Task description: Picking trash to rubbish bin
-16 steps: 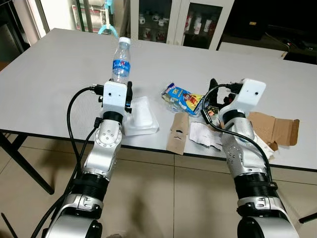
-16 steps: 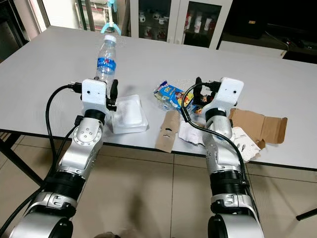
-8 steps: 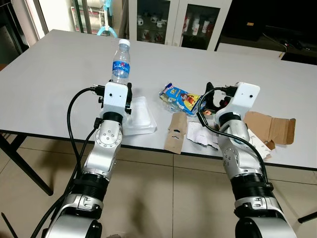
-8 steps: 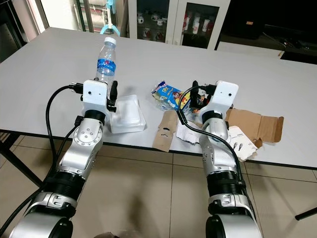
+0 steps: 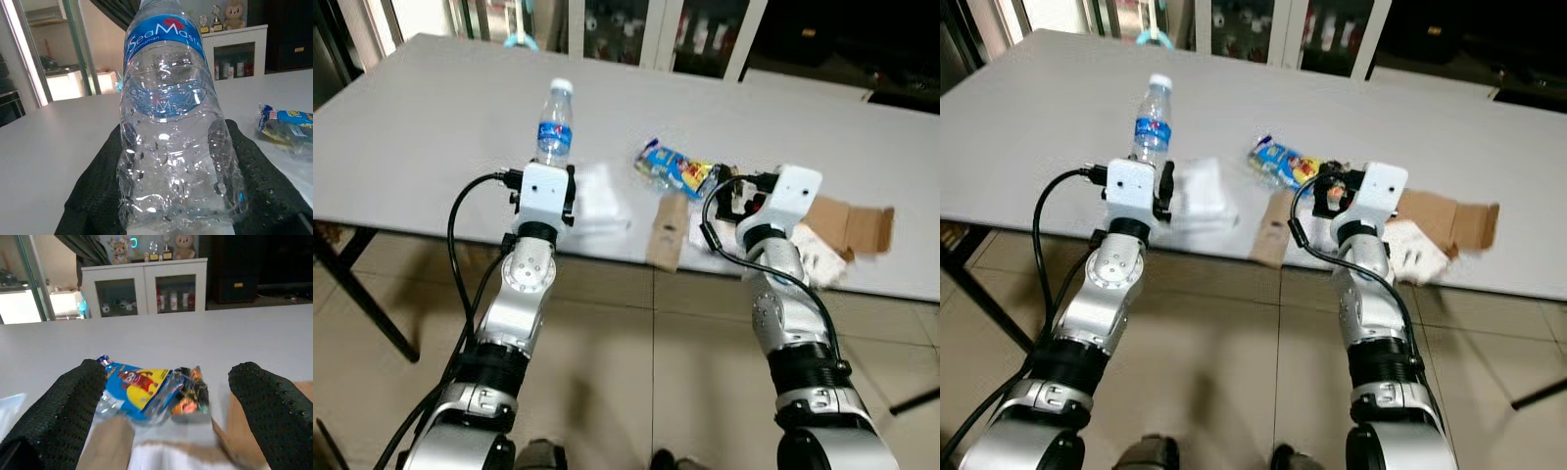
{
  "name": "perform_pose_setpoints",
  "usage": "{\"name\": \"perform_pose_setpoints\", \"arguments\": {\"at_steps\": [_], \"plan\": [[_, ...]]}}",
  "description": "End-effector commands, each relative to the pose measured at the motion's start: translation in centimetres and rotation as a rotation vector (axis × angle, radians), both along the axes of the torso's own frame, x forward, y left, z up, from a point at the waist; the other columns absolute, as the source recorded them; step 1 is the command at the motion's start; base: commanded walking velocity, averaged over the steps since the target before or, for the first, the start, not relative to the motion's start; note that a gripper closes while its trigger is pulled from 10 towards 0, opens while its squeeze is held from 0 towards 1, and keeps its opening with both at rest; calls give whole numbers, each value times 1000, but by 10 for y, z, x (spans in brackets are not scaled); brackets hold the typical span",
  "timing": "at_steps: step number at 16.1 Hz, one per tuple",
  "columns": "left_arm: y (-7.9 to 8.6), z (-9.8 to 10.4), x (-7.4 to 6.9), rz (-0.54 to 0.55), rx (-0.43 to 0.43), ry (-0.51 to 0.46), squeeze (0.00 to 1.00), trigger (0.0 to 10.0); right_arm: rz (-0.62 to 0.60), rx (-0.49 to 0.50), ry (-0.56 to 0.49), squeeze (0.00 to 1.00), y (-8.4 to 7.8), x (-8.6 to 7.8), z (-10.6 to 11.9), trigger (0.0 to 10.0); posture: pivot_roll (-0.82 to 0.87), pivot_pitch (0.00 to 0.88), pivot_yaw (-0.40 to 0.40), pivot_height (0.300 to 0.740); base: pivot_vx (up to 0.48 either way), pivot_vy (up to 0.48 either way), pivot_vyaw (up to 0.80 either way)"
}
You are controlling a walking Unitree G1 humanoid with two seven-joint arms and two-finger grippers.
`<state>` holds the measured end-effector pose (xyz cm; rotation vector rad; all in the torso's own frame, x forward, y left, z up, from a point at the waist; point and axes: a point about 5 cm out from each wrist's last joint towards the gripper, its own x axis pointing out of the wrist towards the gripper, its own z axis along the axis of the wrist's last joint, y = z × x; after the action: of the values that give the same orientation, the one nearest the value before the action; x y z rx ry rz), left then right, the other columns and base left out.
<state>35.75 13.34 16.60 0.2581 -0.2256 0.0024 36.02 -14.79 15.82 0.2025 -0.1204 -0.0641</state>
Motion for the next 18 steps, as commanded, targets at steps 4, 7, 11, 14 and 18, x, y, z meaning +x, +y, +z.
{"name": "perform_pose_setpoints", "arguments": {"at_steps": [4,7,11,14,18], "plan": [[-2,0,1,3,3,2,0,10000,-16,-3,8,0,-5,2,1,10000,32,17,-86,740,-283,0,0],[-1,1,1,4,1,2,0,10000,-13,6,7,0,-4,2,2,10000,31,19,-86,740,-280,0,0],[-1,1,1,6,-1,2,0,10000,-4,10,21,0,-4,2,-1,10000,30,21,-87,740,-274,0,0],[1,0,1,25,-15,10,0,10000,3,-1,41,0,-3,2,-4,10000,31,25,-89,740,-89,0,0],[3,-5,1,22,-100,36,0,10000,20,-24,51,0,-1,1,-6,10000,27,28,-86,740,0,0,200]]}}
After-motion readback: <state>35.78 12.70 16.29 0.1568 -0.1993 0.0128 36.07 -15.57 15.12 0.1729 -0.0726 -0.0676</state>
